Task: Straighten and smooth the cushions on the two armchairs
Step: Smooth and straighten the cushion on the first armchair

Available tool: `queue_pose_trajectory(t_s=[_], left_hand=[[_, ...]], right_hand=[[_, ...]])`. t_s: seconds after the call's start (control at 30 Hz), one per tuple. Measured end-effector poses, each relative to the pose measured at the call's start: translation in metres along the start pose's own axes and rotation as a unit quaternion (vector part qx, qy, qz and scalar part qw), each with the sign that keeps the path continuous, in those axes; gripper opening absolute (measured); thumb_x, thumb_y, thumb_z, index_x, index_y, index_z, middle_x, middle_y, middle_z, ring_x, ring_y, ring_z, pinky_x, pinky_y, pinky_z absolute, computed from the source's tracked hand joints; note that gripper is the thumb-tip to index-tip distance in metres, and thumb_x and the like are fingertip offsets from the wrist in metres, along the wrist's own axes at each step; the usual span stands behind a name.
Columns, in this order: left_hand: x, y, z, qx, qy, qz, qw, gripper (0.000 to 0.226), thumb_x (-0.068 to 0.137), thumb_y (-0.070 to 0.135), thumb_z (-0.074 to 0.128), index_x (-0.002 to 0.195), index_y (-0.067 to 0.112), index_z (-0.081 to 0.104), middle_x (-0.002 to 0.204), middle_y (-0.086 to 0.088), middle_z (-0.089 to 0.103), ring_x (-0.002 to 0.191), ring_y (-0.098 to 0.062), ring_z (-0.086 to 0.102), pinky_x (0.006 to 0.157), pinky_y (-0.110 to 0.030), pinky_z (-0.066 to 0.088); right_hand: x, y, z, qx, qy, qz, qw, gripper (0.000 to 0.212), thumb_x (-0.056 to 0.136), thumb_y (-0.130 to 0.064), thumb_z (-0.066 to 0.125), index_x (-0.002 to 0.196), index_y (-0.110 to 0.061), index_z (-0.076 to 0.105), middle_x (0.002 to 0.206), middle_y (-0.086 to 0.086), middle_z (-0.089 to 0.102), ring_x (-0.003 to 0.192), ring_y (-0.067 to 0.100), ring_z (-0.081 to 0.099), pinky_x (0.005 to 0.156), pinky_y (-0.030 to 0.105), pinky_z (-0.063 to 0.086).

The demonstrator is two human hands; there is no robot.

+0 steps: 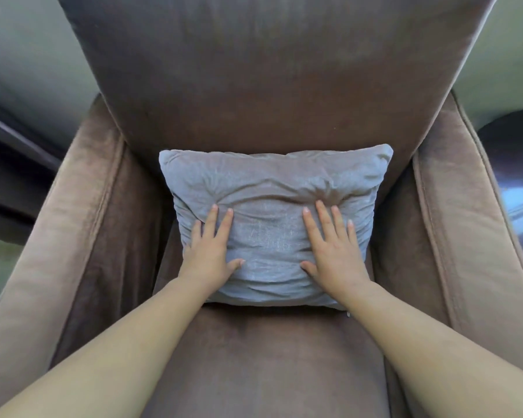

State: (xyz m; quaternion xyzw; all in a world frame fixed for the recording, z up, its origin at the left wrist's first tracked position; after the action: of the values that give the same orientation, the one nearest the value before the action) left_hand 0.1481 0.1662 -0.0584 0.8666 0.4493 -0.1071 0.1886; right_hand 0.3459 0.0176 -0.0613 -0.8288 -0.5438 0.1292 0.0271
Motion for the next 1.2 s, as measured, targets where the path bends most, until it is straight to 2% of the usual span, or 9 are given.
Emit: queue_pose_trajectory(t_s=[0.1, 0.2, 0.27, 0.37, 0.53, 0.63, 0.77, 0.93, 1.2], left_hand=[[-0.021, 0.005, -0.020, -0.008, -0.037, 0.011, 0.999, 0.100, 0.087, 0.048, 0.068, 0.159, 0.031, 0.001, 0.168, 0.005, -0.005, 0.153, -0.029, 0.007, 0.118, -0.050, 0.031], [-0.049, 0.020, -0.050, -0.019, -0.061, 0.021, 0.998, 0.096, 0.086, 0.049, 0.069, 0.159, 0.028, 0.010, 0.168, 0.002, 0.006, 0.151, -0.027, 0.016, 0.117, -0.048, 0.032], [-0.073, 0.035, -0.078, -0.023, -0.074, 0.022, 0.997, 0.096, 0.084, 0.049, 0.070, 0.158, 0.024, 0.014, 0.166, -0.001, 0.015, 0.149, -0.028, 0.023, 0.116, -0.048, 0.034], [-0.126, 0.066, -0.114, -0.061, -0.085, 0.020, 0.994, 0.092, 0.084, 0.045, 0.071, 0.156, 0.020, 0.020, 0.161, -0.002, 0.027, 0.145, -0.028, 0.033, 0.114, -0.047, 0.037], [-0.216, 0.105, -0.173, -0.066, -0.071, 0.027, 0.995, 0.076, 0.088, 0.042, 0.068, 0.149, 0.015, 0.034, 0.149, -0.011, 0.040, 0.137, -0.031, 0.043, 0.110, -0.044, 0.040], [-0.263, 0.120, -0.195, -0.059, -0.065, 0.009, 0.996, 0.063, 0.089, 0.048, 0.063, 0.138, 0.011, 0.048, 0.137, -0.014, 0.052, 0.129, -0.032, 0.051, 0.105, -0.044, 0.044], [-0.311, 0.130, -0.207, -0.038, -0.067, 0.030, 0.997, 0.060, 0.089, 0.049, 0.061, 0.135, 0.012, 0.048, 0.133, -0.012, 0.055, 0.127, -0.031, 0.053, 0.102, -0.044, 0.046], [-0.346, 0.143, -0.207, 0.021, -0.091, 0.104, 0.990, 0.053, 0.092, 0.042, 0.059, 0.133, 0.010, 0.047, 0.129, -0.013, 0.057, 0.125, -0.031, 0.054, 0.097, -0.039, 0.045], [-0.382, 0.194, -0.181, 0.009, -0.101, 0.245, 0.964, 0.044, 0.093, 0.039, 0.055, 0.128, 0.012, 0.052, 0.129, -0.008, 0.060, 0.124, -0.027, 0.055, 0.100, -0.039, 0.045]], right_hand=[[-0.014, -0.010, -0.024, 0.006, -0.036, -0.001, 0.999, 0.100, 0.092, -0.043, 0.062, 0.157, -0.022, -0.011, 0.166, 0.006, -0.017, 0.153, 0.033, -0.009, 0.123, 0.050, 0.007], [-0.032, -0.021, -0.067, 0.032, -0.049, -0.004, 0.998, 0.095, 0.092, -0.045, 0.061, 0.158, -0.020, -0.003, 0.167, 0.009, 0.002, 0.152, 0.033, 0.011, 0.120, 0.048, 0.025], [-0.051, -0.027, -0.102, 0.042, -0.072, 0.000, 0.997, 0.090, 0.092, -0.046, 0.058, 0.158, -0.018, 0.002, 0.159, 0.012, 0.024, 0.140, 0.034, 0.035, 0.106, 0.046, 0.041], [-0.092, -0.038, -0.154, 0.041, -0.098, 0.015, 0.994, 0.081, 0.093, -0.048, 0.055, 0.155, -0.018, 0.012, 0.140, 0.011, 0.044, 0.121, 0.034, 0.050, 0.090, 0.044, 0.046], [-0.163, -0.062, -0.235, 0.127, -0.100, 0.053, 0.985, 0.053, 0.093, -0.044, 0.055, 0.134, -0.015, 0.037, 0.129, 0.012, 0.050, 0.116, 0.034, 0.054, 0.090, 0.045, 0.049], [-0.210, -0.069, -0.265, 0.139, -0.109, 0.049, 0.983, 0.048, 0.091, -0.040, 0.055, 0.128, -0.013, 0.043, 0.125, 0.013, 0.053, 0.115, 0.034, 0.056, 0.087, 0.043, 0.051], [-0.267, -0.073, -0.285, 0.130, -0.093, 0.058, 0.985, 0.044, 0.089, -0.036, 0.056, 0.122, -0.009, 0.045, 0.121, 0.015, 0.055, 0.116, 0.035, 0.055, 0.087, 0.042, 0.050], [-0.329, -0.080, -0.290, 0.143, -0.068, 0.117, 0.980, 0.044, 0.089, -0.037, 0.057, 0.123, -0.011, 0.046, 0.120, 0.013, 0.055, 0.115, 0.036, 0.056, 0.091, 0.044, 0.049], [-0.430, -0.059, -0.298, 0.089, -0.061, 0.243, 0.964, 0.040, 0.090, -0.038, 0.050, 0.122, -0.013, 0.046, 0.117, 0.010, 0.055, 0.110, 0.036, 0.058, 0.088, 0.045, 0.050]])
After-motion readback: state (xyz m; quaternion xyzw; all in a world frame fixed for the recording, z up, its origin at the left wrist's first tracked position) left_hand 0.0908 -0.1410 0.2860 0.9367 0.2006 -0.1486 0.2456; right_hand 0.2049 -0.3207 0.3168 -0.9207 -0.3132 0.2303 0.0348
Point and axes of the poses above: each hand's wrist, its own x-axis towards the middle knuckle, its own z-axis out of the palm, y = z × x, the point moved 2 cm from there along x, towards the middle knuckle
